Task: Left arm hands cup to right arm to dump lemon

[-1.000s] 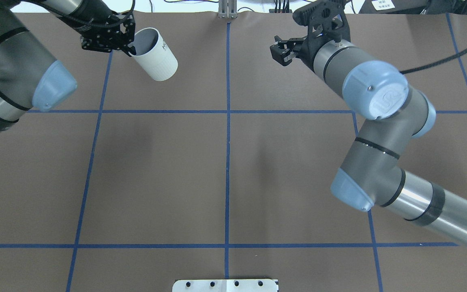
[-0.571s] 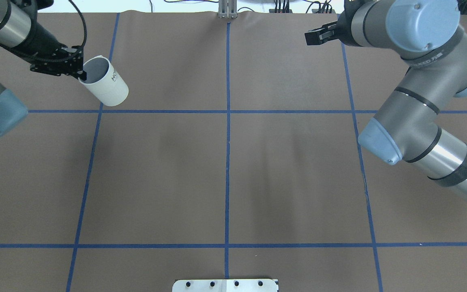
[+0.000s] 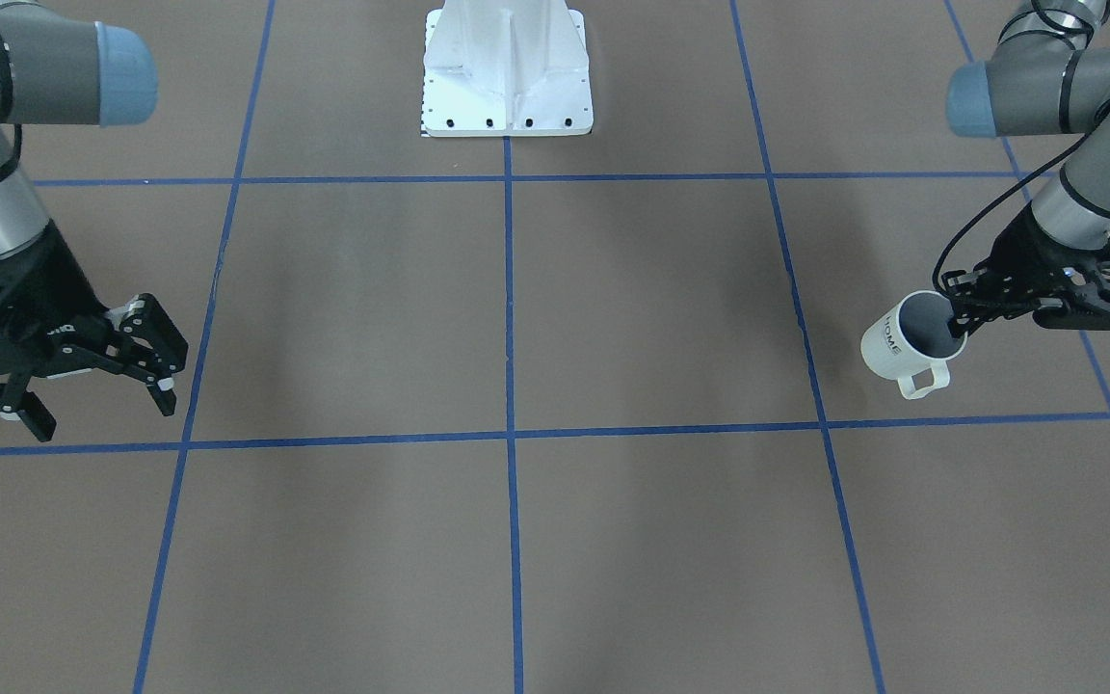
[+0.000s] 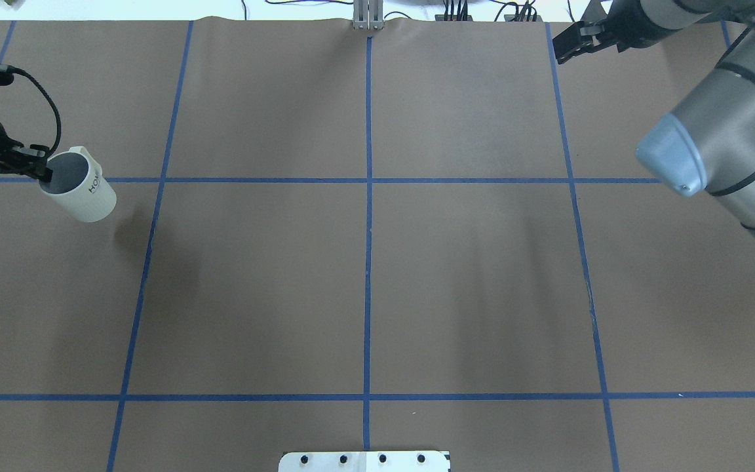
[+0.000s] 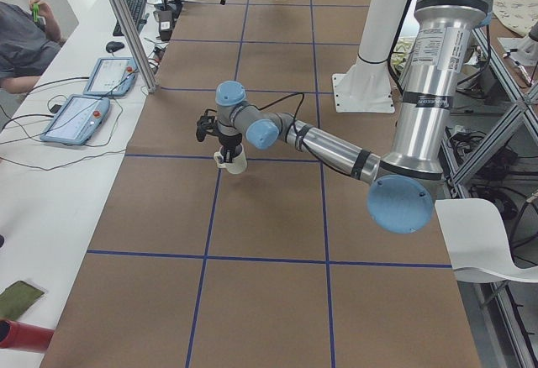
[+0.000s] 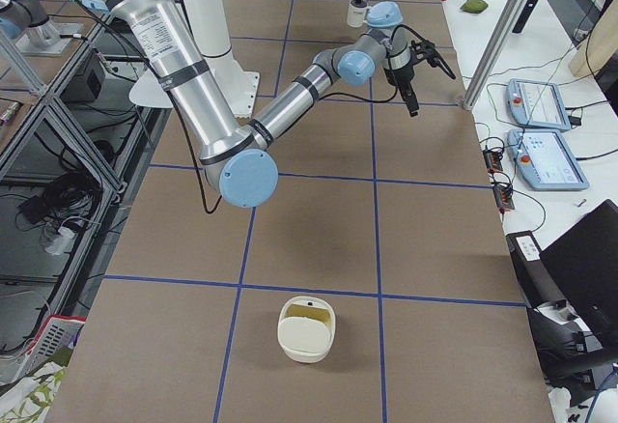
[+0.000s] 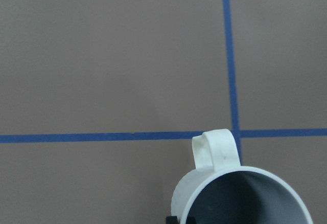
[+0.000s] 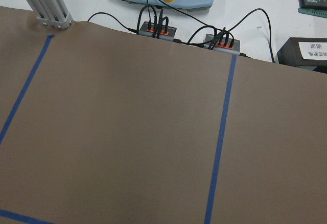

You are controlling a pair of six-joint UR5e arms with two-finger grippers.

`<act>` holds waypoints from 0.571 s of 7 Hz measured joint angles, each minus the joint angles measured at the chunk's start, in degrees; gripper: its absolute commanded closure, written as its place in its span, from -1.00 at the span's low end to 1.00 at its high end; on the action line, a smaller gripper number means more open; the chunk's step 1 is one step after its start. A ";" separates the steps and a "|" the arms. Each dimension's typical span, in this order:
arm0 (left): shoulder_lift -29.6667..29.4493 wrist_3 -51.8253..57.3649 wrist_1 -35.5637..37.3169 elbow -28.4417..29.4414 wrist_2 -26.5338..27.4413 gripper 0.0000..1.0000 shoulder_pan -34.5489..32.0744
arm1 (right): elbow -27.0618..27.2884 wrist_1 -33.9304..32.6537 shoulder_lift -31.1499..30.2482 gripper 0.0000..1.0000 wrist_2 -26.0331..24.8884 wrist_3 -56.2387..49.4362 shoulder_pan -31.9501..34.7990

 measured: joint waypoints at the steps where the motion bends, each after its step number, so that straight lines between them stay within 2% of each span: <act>1: 2.23 0.56 -2.92 0.76 0.53 1.00 0.07 | -0.32 -2.49 -0.24 -1.00 3.16 -4.80 2.73; 3: 4.14 0.79 -6.56 2.51 2.27 0.98 0.29 | -0.80 -7.34 -0.42 -1.00 8.83 -14.38 7.32; 4: 4.31 0.81 -7.24 3.15 2.64 0.53 0.40 | -0.88 -8.13 -0.81 -1.00 10.97 -15.94 8.70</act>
